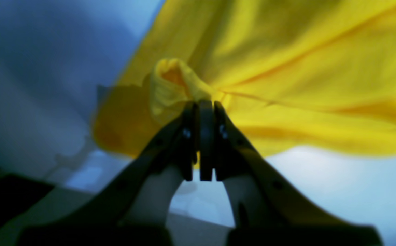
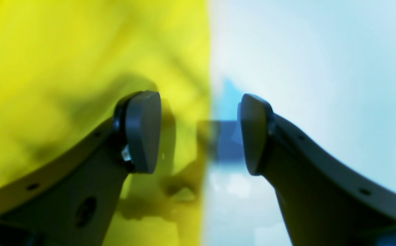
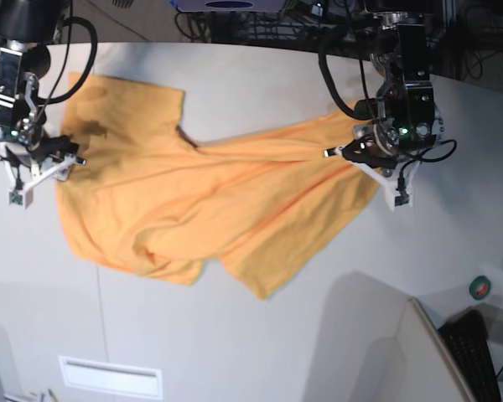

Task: Layout the t-shirt on the table in an organized manner, then fold the t-shirt properly
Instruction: 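Pull the grasped fabric away from the right gripper to spread it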

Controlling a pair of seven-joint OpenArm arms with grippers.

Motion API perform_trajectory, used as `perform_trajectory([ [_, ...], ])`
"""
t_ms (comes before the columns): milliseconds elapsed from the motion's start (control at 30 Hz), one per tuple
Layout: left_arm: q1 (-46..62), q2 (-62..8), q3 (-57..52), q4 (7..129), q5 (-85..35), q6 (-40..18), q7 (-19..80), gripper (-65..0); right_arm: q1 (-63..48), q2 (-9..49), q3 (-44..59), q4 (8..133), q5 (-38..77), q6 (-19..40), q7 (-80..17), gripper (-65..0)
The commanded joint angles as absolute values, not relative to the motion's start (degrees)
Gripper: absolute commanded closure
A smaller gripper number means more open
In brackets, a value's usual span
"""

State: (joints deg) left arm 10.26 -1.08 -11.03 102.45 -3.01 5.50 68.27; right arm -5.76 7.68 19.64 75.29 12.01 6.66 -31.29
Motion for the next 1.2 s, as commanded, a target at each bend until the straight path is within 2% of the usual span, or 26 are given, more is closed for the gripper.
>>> perform_trajectory([
  [0, 10.5, -0.7, -11.5, 103.5, -3.7, 3.9, 66.8, 0.0, -5.1, 8.4, 19.8, 76.1, 12.2, 6.9, -30.0, -34.8],
  [133, 11.9, -0.7, -11.4, 103.1, -3.6, 2.9, 63.9, 0.0, -5.6, 8.3, 19.3, 77.1, 12.2, 6.9, -30.0, -34.8],
  [233, 11.8, -0.7, -11.4, 103.0, -3.6, 2.9, 63.8, 0.0, -7.3, 7.2, 18.7, 82.4, 12.2, 7.1, -30.2, -34.8],
  [333, 11.4, -0.7, -11.4, 103.0, -3.6, 2.9, 63.8, 0.0, -8.2, 6.2, 13.2, 86.9, 12.2, 9.2, -30.3, -34.7],
  [400, 11.3, -0.8, -10.3, 103.0, -3.5, 2.9, 63.8, 0.0, -6.6, 6.3, 8.1, 85.6, 12.2, 11.3, -30.4, -34.5],
  [467, 11.3, -0.8, -8.6, 103.0, -3.0, 2.9, 63.8, 0.0, -3.0, 6.1, 4.0, 80.8, 12.2, 13.6, -30.4, -28.1],
  [500, 11.3, -0.8, -8.0, 103.0, -3.0, 2.9, 63.8, 0.0, -1.4, 6.0, 2.6, 78.0, 12.2, 14.6, -30.3, -21.8],
  [567, 11.3, -0.8, -7.1, 103.0, -3.0, 2.9, 63.8, 0.0, 2.5, 5.8, 0.5, 72.0, 12.2, 16.3, -30.3, -4.1],
  [600, 11.3, -0.8, -7.0, 103.0, -3.0, 2.9, 63.8, 0.0, 4.2, 5.8, 0.0, 69.1, 12.2, 16.4, -30.3, 0.0],
  [833, 11.8, -1.8, -7.3, 103.6, -3.0, 3.0, 63.9, 0.0, 13.0, 4.8, 8.7, 50.0, 12.1, 16.4, -29.8, 0.0],
  [933, 12.8, -2.5, -7.4, 103.8, -3.0, 3.0, 63.9, 0.0, 14.0, 6.5, 13.3, 46.5, 11.9, 16.3, -27.2, 0.0],
  [1167, 14.8, -3.1, -8.0, 107.5, -3.1, 3.0, 63.9, 0.0, 14.6, 9.5, 14.1, 44.4, 11.9, 16.2, -25.5, 0.0],
])
